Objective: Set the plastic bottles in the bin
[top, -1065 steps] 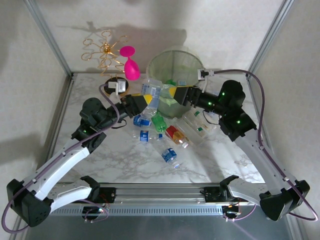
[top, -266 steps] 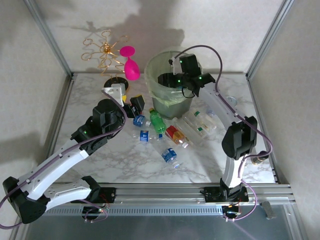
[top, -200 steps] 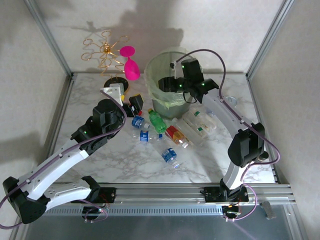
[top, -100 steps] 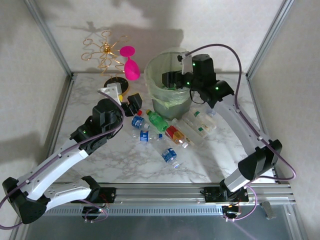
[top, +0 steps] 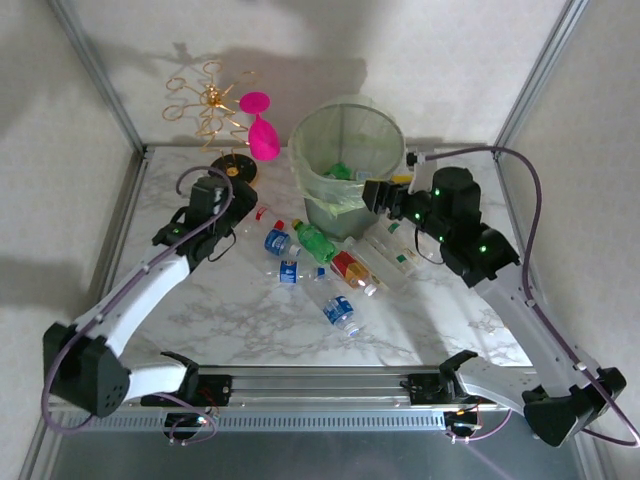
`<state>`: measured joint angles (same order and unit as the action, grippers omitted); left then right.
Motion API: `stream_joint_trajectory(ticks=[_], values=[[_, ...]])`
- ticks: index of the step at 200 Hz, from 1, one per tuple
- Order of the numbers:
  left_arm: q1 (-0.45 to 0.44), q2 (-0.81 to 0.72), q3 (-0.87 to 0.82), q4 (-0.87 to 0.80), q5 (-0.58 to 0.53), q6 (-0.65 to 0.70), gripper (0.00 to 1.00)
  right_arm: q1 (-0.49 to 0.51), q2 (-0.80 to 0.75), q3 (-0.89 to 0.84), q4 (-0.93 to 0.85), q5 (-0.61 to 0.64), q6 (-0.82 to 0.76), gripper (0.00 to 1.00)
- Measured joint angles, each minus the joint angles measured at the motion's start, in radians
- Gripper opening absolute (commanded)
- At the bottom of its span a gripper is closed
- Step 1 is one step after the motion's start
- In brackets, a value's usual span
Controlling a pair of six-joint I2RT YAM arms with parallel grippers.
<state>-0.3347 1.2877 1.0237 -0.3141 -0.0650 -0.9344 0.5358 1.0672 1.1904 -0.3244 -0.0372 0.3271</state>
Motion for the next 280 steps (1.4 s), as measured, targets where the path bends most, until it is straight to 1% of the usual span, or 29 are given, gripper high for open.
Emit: stream_joint_trajectory(ticks=[15, 47, 88, 115, 145, 174, 199, 234, 280], values=[[0.004, 0.076, 0.0, -0.009, 0.025, -0.052, 0.82, 0.0, -0.016, -0.06, 0.0, 0.019, 0.013, 0.73], [0.016, 0.226, 0.016, 0.0, 0.072, -0.119, 0.81, 0.0, -0.042, -0.148, 0.011, 0.037, 0.037, 0.75], [0.031, 0.412, 0.047, 0.056, 0.148, -0.181, 0.81, 0.0, -0.067, -0.165, 0.024, 0.064, 0.04, 0.75], [0.031, 0.491, 0.061, 0.083, 0.173, -0.205, 0.76, 0.0, -0.082, -0.165, 0.04, 0.072, 0.04, 0.76], [0.031, 0.525, 0.065, 0.119, 0.178, -0.222, 0.71, 0.0, -0.084, -0.165, 0.044, 0.072, 0.04, 0.76], [0.031, 0.541, 0.069, 0.151, 0.178, -0.232, 0.59, 0.0, -0.084, -0.167, 0.044, 0.074, 0.04, 0.76], [0.031, 0.546, 0.069, 0.166, 0.178, -0.233, 0.57, 0.0, -0.085, -0.167, 0.044, 0.08, 0.036, 0.76], [0.031, 0.552, 0.076, 0.175, 0.178, -0.233, 0.49, 0.0, -0.098, -0.167, 0.039, 0.087, 0.035, 0.76], [0.031, 0.538, 0.076, 0.168, 0.174, -0.233, 0.48, 0.0, -0.111, -0.159, 0.013, 0.089, 0.035, 0.75]])
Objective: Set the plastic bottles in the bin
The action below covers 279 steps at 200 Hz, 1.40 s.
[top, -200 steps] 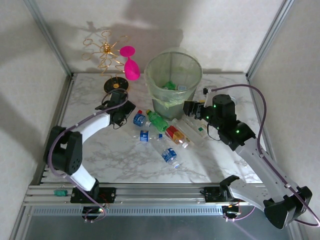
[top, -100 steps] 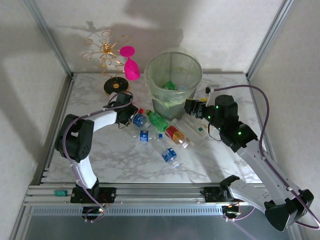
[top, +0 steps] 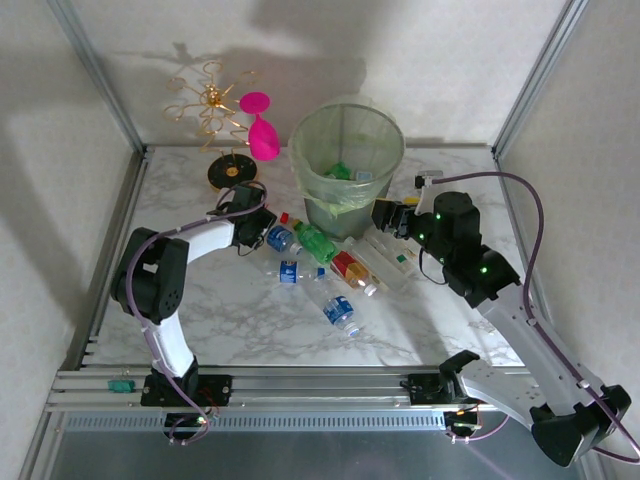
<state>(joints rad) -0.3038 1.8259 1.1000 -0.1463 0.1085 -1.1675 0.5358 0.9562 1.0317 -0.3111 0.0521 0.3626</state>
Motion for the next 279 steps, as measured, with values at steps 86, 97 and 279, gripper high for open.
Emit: stream_joint_trajectory(ticks=[86, 97, 279], values=[[0.001, -0.341, 0.0, -0.083, -0.023, 0.051, 0.44, 0.0, -0.007, 0.055, -0.049, -0.066, 0.001, 0.75], [0.001, -0.395, 0.0, -0.103, -0.023, 0.08, 0.44, 0.0, -0.003, 0.055, -0.052, -0.097, 0.001, 0.75], [-0.148, -0.748, -0.113, 0.197, 0.381, 0.376, 0.41, 0.241, 0.372, 0.248, 0.128, -0.552, 0.062, 0.94]])
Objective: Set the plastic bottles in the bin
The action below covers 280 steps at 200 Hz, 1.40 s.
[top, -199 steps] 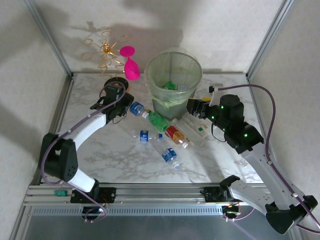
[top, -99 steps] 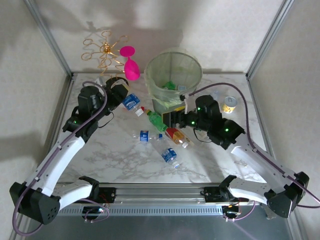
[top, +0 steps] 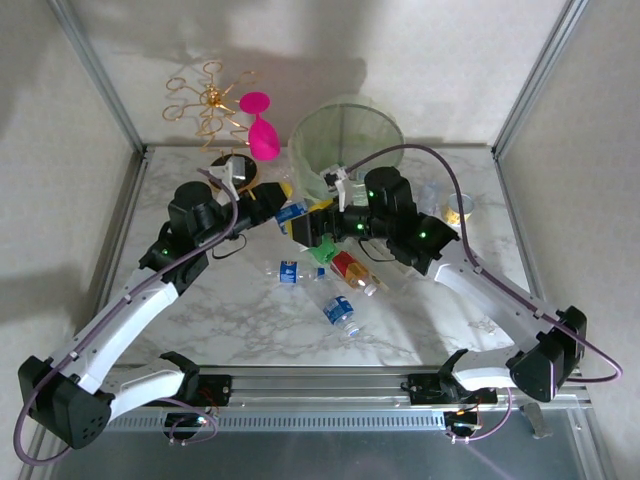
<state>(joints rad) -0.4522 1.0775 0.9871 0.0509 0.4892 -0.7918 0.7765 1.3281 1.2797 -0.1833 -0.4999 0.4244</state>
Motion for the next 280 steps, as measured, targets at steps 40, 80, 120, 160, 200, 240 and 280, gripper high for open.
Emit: stream_joint_trajectory(ticks=[40, 80, 120, 160, 200, 240, 280], values=[[-0.013, -0.034, -0.003, 0.019, 0.017, 0.001, 0.41, -0.024, 0.034, 0.0, 0.085, -0.111, 0.076, 0.82], [-0.016, -0.058, -0.006, 0.032, 0.021, 0.003, 0.42, -0.059, 0.034, -0.046, 0.21, -0.199, 0.171, 0.61], [-0.016, -0.058, -0.008, 0.034, 0.019, 0.003, 0.51, -0.063, 0.034, -0.058, 0.236, -0.209, 0.203, 0.54], [-0.019, -0.058, -0.008, 0.035, 0.026, 0.005, 0.78, -0.066, 0.031, -0.059, 0.241, -0.212, 0.209, 0.52], [-0.025, -0.074, 0.01, -0.029, -0.034, 0.053, 0.89, -0.116, 0.012, -0.059, 0.226, -0.206, 0.211, 0.51], [-0.025, -0.18, 0.034, -0.12, -0.251, 0.159, 0.86, -0.217, 0.0, 0.003, 0.106, -0.143, 0.171, 0.5], [-0.026, -0.201, 0.018, -0.122, -0.338, 0.217, 0.83, -0.366, 0.031, 0.2, -0.025, -0.013, 0.107, 0.49]])
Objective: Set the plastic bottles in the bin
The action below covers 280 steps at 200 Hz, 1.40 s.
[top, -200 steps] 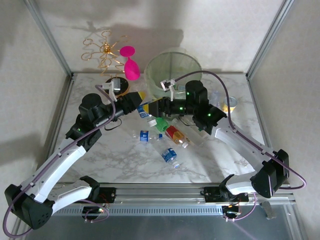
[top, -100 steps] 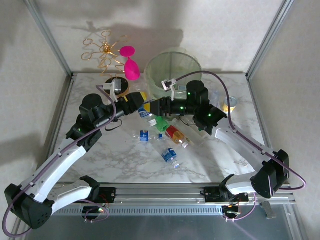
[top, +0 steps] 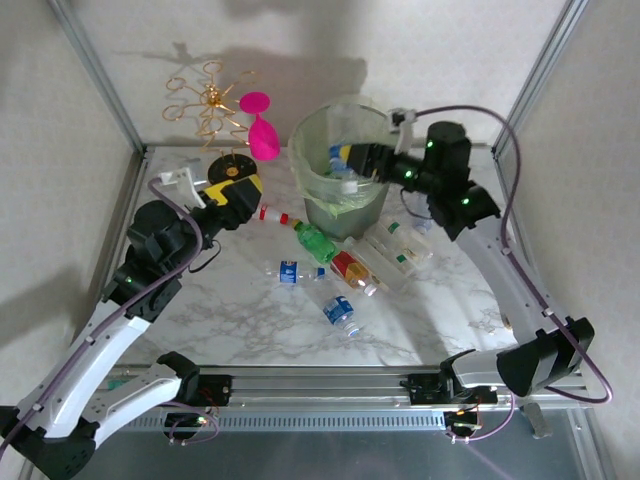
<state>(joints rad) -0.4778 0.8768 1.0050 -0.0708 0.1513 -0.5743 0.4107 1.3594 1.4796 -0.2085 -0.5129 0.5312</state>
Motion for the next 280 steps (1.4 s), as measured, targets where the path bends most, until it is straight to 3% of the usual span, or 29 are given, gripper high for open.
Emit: stream_joint_trajectory(ticks=[32, 75, 136, 195, 223, 258, 280], values=[[-0.019, 0.064, -0.062, 0.0, -0.006, 0.015, 0.83, -0.094, 0.081, 0.134, -0.068, 0.111, -0.052, 0.49], [-0.026, 0.086, -0.082, -0.014, -0.027, 0.041, 0.83, -0.1, 0.307, 0.321, -0.18, 0.252, -0.138, 0.46], [-0.026, 0.086, -0.087, -0.01, -0.045, 0.052, 0.83, -0.016, 0.477, 0.414, -0.352, 0.452, -0.253, 0.5], [-0.026, 0.085, -0.087, -0.01, -0.048, 0.053, 0.83, 0.033, 0.55, 0.462, -0.447, 0.506, -0.306, 0.53], [-0.026, 0.085, -0.087, -0.01, -0.061, 0.052, 0.83, 0.039, 0.559, 0.467, -0.467, 0.519, -0.315, 0.59], [-0.026, 0.085, -0.087, -0.01, -0.078, 0.052, 0.84, 0.052, 0.589, 0.493, -0.5, 0.521, -0.327, 0.76], [-0.026, 0.085, -0.087, -0.01, -0.088, 0.052, 0.84, 0.053, 0.6, 0.509, -0.518, 0.522, -0.335, 0.79]])
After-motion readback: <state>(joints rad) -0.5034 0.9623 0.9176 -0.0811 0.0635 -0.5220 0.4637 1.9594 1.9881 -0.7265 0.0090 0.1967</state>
